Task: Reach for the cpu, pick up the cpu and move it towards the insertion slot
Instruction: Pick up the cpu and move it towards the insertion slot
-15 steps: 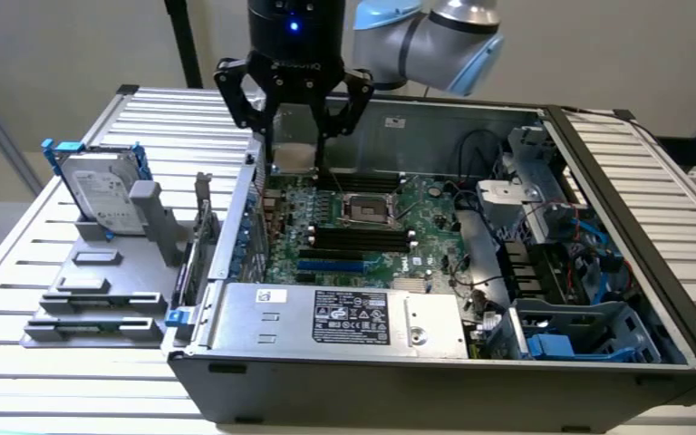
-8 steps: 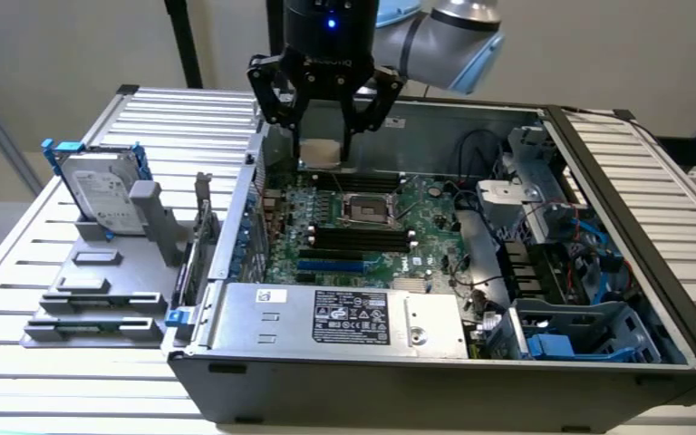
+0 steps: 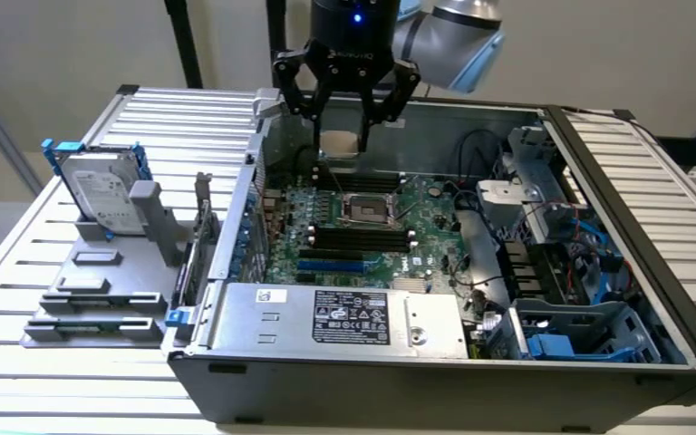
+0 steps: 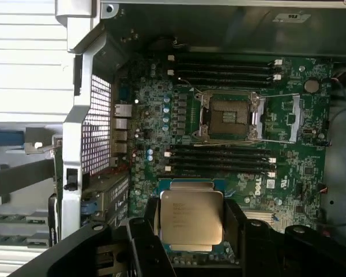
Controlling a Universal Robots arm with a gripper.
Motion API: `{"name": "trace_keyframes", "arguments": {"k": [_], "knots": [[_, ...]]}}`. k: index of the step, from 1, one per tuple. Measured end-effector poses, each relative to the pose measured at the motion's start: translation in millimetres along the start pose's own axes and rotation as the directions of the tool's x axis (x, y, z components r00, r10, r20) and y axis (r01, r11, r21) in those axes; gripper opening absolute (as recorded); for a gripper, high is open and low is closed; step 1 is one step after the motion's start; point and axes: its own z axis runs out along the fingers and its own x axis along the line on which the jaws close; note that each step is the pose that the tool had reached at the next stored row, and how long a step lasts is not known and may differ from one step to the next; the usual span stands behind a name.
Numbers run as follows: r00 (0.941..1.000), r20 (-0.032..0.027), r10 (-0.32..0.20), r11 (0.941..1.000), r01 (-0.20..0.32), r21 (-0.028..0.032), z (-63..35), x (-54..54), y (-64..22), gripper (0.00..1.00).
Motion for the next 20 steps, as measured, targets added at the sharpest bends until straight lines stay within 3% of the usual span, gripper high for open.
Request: {"name": "trace_keyframes", "arguments": {"k": [11, 20], "knots": [[1.0, -0.0001, 0.0, 1.0, 0.0, 0.0001, 13.3, -32.5, 35.1, 0.55], [1.0, 0.0027, 0.0, 1.0, 0.0, -0.0022, 19.0, -46.2, 52.1, 0.55]]}}
